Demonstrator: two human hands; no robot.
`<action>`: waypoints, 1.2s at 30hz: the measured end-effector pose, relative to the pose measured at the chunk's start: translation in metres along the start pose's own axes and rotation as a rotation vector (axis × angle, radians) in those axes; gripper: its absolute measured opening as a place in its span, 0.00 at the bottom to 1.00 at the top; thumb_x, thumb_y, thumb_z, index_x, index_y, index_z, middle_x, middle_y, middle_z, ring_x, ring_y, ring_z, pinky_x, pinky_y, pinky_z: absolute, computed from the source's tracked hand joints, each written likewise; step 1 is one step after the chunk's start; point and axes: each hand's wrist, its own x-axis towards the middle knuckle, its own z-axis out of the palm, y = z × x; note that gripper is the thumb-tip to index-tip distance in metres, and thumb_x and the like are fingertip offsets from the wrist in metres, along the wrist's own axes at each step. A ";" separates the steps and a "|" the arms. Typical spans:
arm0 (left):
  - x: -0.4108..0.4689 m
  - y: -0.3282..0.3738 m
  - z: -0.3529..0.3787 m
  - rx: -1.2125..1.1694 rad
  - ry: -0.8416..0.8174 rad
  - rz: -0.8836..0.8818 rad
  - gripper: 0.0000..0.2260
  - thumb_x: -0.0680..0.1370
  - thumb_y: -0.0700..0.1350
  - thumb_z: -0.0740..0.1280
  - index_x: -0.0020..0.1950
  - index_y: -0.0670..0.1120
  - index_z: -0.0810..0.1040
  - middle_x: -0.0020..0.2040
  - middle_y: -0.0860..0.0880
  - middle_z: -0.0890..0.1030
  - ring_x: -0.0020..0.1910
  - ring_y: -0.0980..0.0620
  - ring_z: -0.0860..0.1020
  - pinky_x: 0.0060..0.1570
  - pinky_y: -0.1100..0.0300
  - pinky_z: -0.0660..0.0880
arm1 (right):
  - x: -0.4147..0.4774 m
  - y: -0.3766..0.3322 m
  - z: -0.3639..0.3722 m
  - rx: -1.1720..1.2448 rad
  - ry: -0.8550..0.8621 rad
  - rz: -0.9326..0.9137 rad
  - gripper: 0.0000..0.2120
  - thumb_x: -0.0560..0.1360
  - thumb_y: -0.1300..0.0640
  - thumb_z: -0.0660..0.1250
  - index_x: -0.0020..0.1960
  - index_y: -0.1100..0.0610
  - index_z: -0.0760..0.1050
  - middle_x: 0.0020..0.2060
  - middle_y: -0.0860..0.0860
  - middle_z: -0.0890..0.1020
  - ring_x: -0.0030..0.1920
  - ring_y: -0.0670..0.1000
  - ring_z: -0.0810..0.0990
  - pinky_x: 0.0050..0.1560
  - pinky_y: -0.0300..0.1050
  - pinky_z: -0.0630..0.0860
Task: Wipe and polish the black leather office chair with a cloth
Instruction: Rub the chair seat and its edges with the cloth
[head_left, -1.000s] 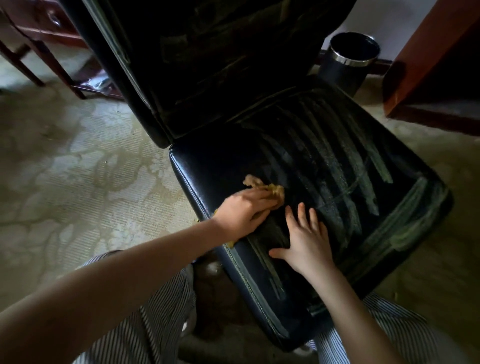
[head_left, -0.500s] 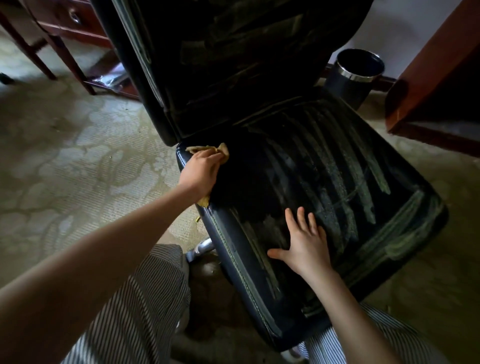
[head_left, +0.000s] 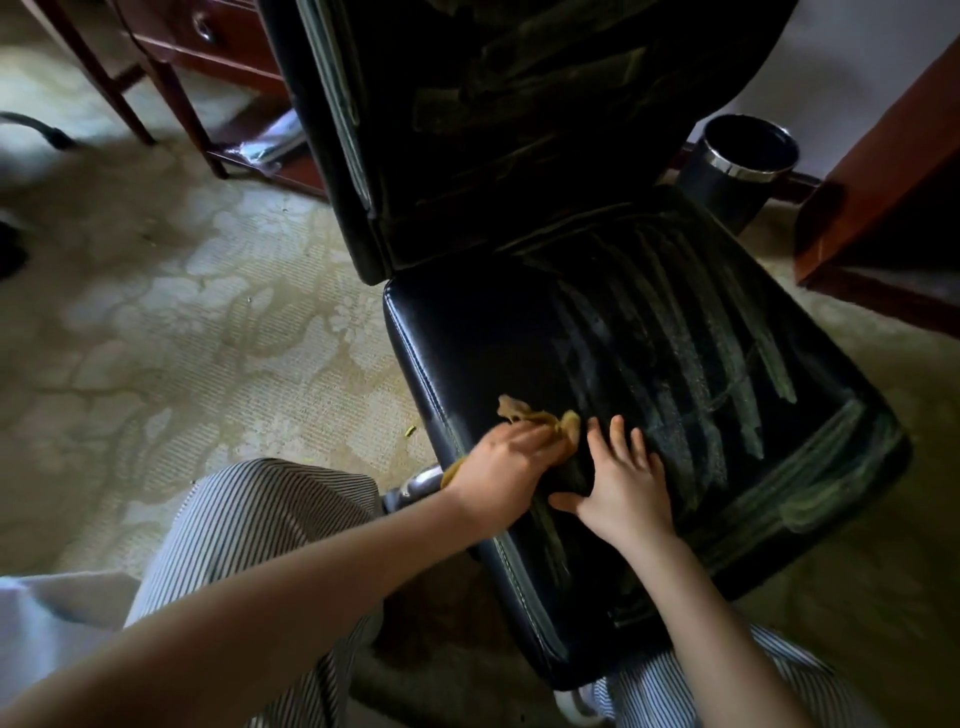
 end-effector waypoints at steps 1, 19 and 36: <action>-0.004 0.005 -0.001 -0.056 -0.020 0.018 0.18 0.73 0.42 0.58 0.60 0.43 0.79 0.53 0.44 0.81 0.55 0.45 0.79 0.55 0.56 0.75 | -0.001 0.000 0.000 0.000 -0.010 0.003 0.46 0.72 0.37 0.64 0.77 0.52 0.40 0.76 0.55 0.43 0.76 0.56 0.43 0.73 0.55 0.46; -0.030 -0.080 -0.012 -0.260 0.422 -0.680 0.13 0.78 0.40 0.62 0.61 0.41 0.78 0.64 0.41 0.76 0.64 0.43 0.73 0.64 0.61 0.62 | -0.023 -0.022 0.019 -0.088 -0.004 -0.117 0.52 0.68 0.27 0.58 0.76 0.51 0.33 0.75 0.54 0.37 0.75 0.55 0.36 0.73 0.53 0.42; -0.086 -0.010 -0.003 -0.613 0.359 -0.562 0.13 0.77 0.41 0.62 0.59 0.42 0.80 0.59 0.53 0.76 0.62 0.55 0.72 0.65 0.65 0.65 | -0.025 -0.028 0.022 -0.045 0.019 -0.087 0.51 0.69 0.31 0.62 0.76 0.51 0.34 0.76 0.53 0.37 0.75 0.54 0.36 0.73 0.52 0.39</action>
